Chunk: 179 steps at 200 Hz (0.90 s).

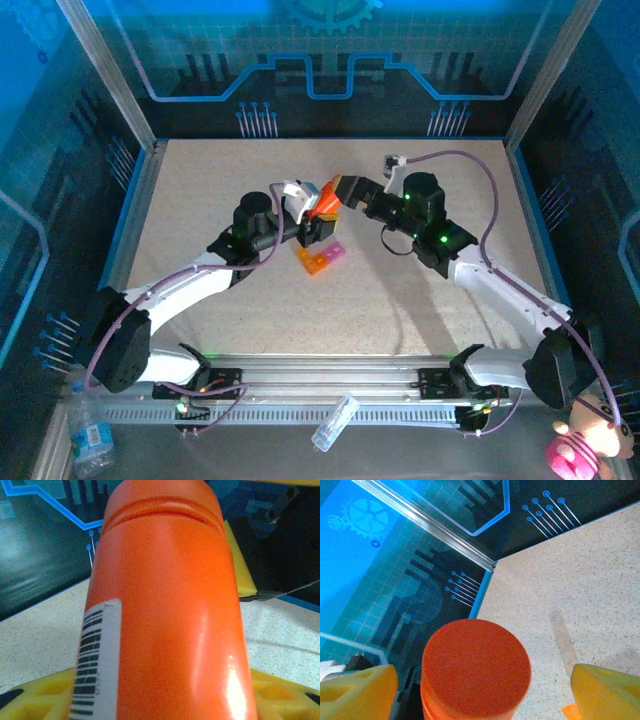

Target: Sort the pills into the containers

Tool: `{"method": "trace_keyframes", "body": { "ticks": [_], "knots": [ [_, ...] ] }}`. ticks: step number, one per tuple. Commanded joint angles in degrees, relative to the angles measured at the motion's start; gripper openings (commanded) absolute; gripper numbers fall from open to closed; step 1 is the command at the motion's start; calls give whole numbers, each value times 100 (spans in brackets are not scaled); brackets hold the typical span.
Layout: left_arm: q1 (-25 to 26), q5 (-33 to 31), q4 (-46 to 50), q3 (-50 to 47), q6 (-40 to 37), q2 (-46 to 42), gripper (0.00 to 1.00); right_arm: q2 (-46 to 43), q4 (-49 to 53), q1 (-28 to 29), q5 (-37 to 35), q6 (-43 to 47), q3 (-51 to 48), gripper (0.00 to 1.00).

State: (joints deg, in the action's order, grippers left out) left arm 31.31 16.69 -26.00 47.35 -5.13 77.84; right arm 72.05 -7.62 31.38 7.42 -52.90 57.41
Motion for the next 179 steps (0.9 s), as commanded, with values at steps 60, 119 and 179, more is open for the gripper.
{"method": "trace_keyframes", "body": {
  "ticks": [60, 119, 179],
  "knots": [
    [68, 1, -178, -20, -173, 2, 0, 264, -165, 174, -145, -82, 384, 79],
    [70, 27, -169, -15, -108, -6, 0, 277, -359, 152, 124, 55, 366, 43],
    [44, 509, -235, -123, 393, -240, 0, 263, -2463, -815, 3016, 1339, -432, 45]
  ]
}}
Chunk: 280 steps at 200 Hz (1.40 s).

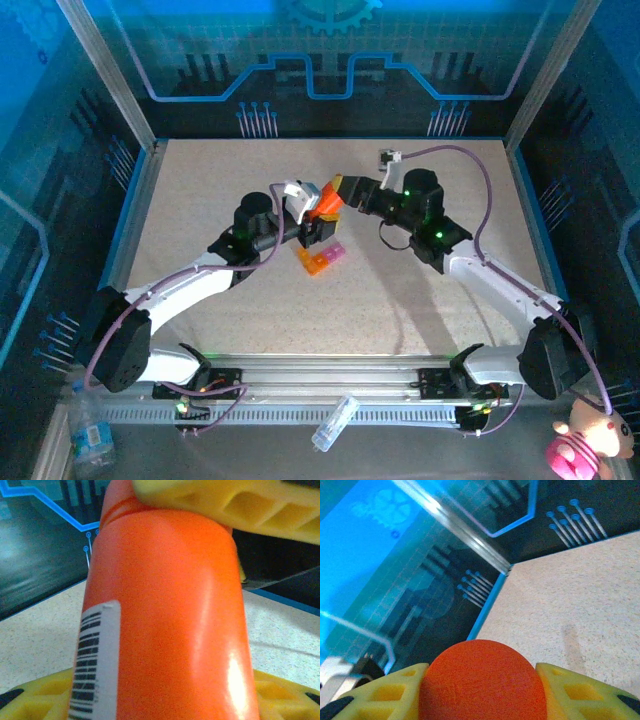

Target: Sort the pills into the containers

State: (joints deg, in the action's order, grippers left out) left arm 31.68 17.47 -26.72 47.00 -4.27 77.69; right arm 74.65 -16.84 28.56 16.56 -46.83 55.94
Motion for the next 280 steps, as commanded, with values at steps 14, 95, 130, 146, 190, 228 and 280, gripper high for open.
{"method": "trace_keyframes", "body": {
  "ticks": [14, 95, 130, 146, 190, 228, 280],
  "knots": [
    [5, 641, -257, -152, 557, -286, 0, 224, -2393, -903, 2928, 396, -411, 47],
    [-5, 918, -669, -214, 1056, -316, 0, 581, -3365, -1099, 3108, -521, -521, 45],
    [-14, 774, -616, -284, 956, -381, 0, 63, -1743, -1321, 1871, 87, -800, 46],
    [-16, 591, -566, -400, 916, -488, 0, -209, -442, -1494, 1046, 496, -797, 48],
    [-22, 298, -514, -771, 891, -810, 0, -269, 1986, -1437, -969, 1739, -858, 47],
    [-28, 133, -531, -1012, 964, -980, 0, 119, 2193, -916, -2863, 1799, -1387, 46],
    [-22, 29, -387, -1131, 967, -1175, 0, 1071, 2333, -312, -4022, 1596, -1337, 46]
  ]
}}
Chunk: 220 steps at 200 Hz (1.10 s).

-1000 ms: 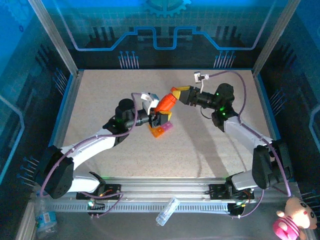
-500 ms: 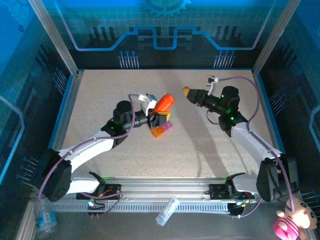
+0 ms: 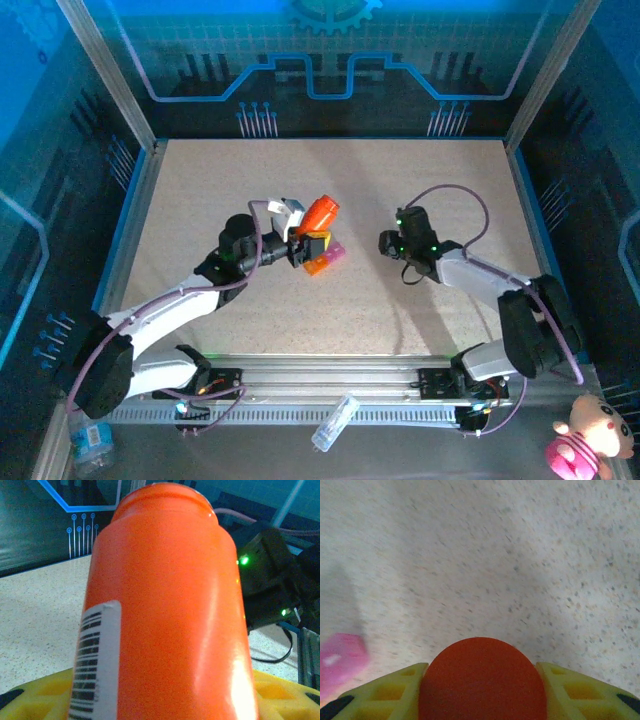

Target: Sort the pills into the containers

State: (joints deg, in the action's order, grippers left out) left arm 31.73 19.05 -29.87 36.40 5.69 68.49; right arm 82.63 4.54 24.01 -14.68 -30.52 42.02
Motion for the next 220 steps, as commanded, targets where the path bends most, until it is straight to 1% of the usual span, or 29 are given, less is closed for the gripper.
{"method": "trace_keyframes", "body": {
  "ticks": [1, 28, 72, 100, 111, 128, 154, 160, 167, 190, 197, 220],
  "knots": [
    [-30, -134, -68, -72, -31, -260, 0, 286, 201, 145, -906, -47, 58, 47],
    [-27, -197, -28, -149, -2, -386, 0, 569, 211, 166, -924, -197, 52, 51],
    [-26, -251, 9, -255, 18, -497, 0, 1025, 216, 165, -692, -320, 152, 57],
    [-33, -288, 25, -322, 37, -591, 0, 1132, 294, 196, -662, -306, 218, 66],
    [-27, -296, 16, -352, 59, -634, 0, 1072, 311, 192, -634, -275, 219, 72],
    [-26, -312, 21, -407, 78, -693, 0, 860, 369, 187, -615, -203, 244, 78],
    [-27, -375, 80, -467, 68, -854, 0, 325, 637, 183, -633, 15, 434, 87],
    [-29, -390, 91, -480, 72, -895, 0, 197, 714, 183, -649, 101, 505, 92],
    [-31, -418, 110, -498, 59, -943, 0, 61, 798, 187, -698, 199, 596, 100],
    [-28, -493, 162, -579, 50, -1086, 0, -268, 886, 248, -859, 566, 931, 100],
    [-26, -531, 165, -614, 49, -1124, 0, -315, 900, 249, -712, 720, 1088, 100],
    [-32, -732, 131, -759, 75, -1219, 0, -230, 1023, 209, 441, 1202, 1607, 100]
  ]
}}
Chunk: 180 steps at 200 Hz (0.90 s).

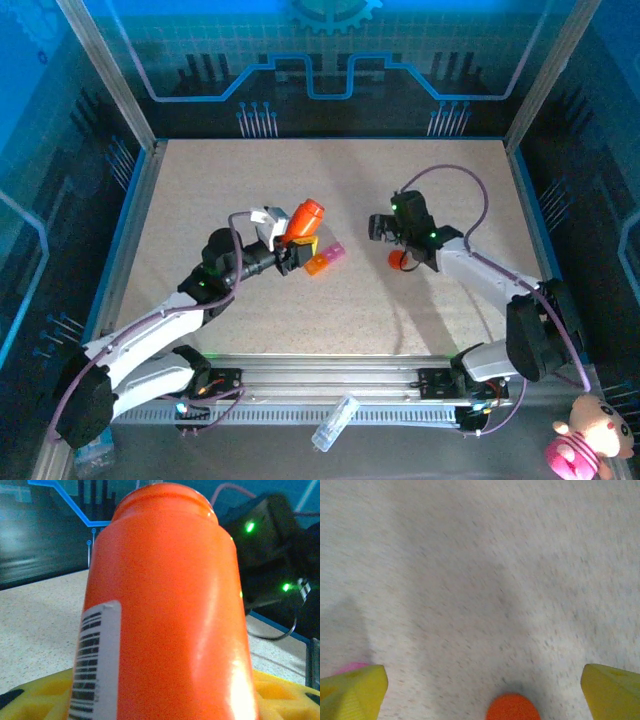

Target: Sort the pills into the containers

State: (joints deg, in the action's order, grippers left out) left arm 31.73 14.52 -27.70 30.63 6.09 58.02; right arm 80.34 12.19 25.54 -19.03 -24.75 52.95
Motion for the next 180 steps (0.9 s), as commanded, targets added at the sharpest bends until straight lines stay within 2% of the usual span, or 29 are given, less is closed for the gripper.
{"method": "trace_keyframes", "body": {
  "ticks": [1, 36, 51, 103, 180],
  "knots": [
    [-29, -290, -86, -185, 39, -174, 0, 17, 263, 56, 932, 636, 541, 100],
    [-26, -644, -174, -351, 186, -271, 0, 801, 723, 65, 2278, 714, 1515, 74],
    [-29, -745, -156, -399, 200, -314, 0, 1296, 1025, 136, 2520, 702, 1941, 70],
    [-38, -932, -25, -492, 165, -466, 0, 2639, 1440, 576, 1927, 728, 2659, 70],
    [-44, -908, -134, -506, 200, -318, 0, 3732, 1601, 982, 1221, 534, 3281, 71]
  ]
}}
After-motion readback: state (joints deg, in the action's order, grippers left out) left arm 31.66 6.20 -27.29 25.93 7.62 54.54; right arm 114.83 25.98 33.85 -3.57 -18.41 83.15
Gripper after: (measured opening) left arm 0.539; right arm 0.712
